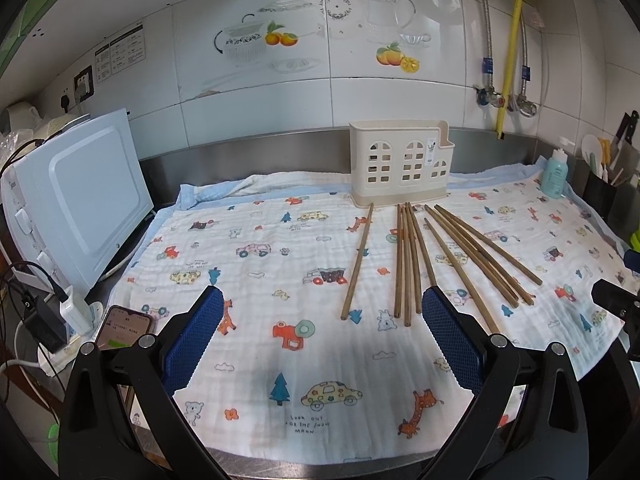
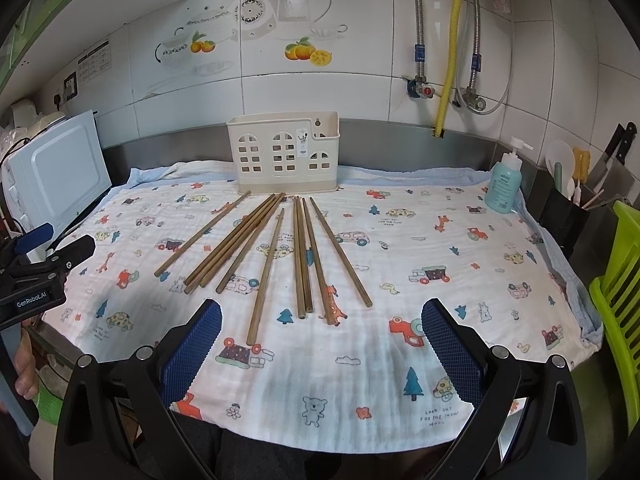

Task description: Organize utensils

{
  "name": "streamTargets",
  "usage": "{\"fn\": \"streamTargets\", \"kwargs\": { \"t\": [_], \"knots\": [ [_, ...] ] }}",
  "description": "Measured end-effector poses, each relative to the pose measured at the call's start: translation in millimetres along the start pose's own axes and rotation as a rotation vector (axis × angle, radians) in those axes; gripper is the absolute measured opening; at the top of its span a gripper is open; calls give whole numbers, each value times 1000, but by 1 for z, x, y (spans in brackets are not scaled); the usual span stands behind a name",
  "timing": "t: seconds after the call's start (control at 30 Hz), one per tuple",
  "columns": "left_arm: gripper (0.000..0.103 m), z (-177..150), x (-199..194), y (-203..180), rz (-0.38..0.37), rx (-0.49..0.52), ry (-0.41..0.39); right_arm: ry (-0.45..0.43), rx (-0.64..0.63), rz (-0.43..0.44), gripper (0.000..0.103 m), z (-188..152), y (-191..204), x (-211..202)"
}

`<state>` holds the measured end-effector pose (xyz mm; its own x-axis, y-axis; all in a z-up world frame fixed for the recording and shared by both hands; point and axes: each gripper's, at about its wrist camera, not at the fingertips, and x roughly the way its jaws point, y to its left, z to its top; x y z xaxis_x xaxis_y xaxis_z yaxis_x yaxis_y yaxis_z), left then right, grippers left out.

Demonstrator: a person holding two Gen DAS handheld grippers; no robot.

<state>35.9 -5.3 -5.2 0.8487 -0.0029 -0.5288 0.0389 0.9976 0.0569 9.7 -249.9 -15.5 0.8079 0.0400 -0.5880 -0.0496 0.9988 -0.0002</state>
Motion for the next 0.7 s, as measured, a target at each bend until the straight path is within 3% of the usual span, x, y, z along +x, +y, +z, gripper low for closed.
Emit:
{"fn": "streamTargets", "kwargs": {
  "t": [0.7],
  "knots": [
    [98, 10, 26, -2, 14, 1, 54, 6, -7, 42, 97, 16, -5, 18]
  ]
}}
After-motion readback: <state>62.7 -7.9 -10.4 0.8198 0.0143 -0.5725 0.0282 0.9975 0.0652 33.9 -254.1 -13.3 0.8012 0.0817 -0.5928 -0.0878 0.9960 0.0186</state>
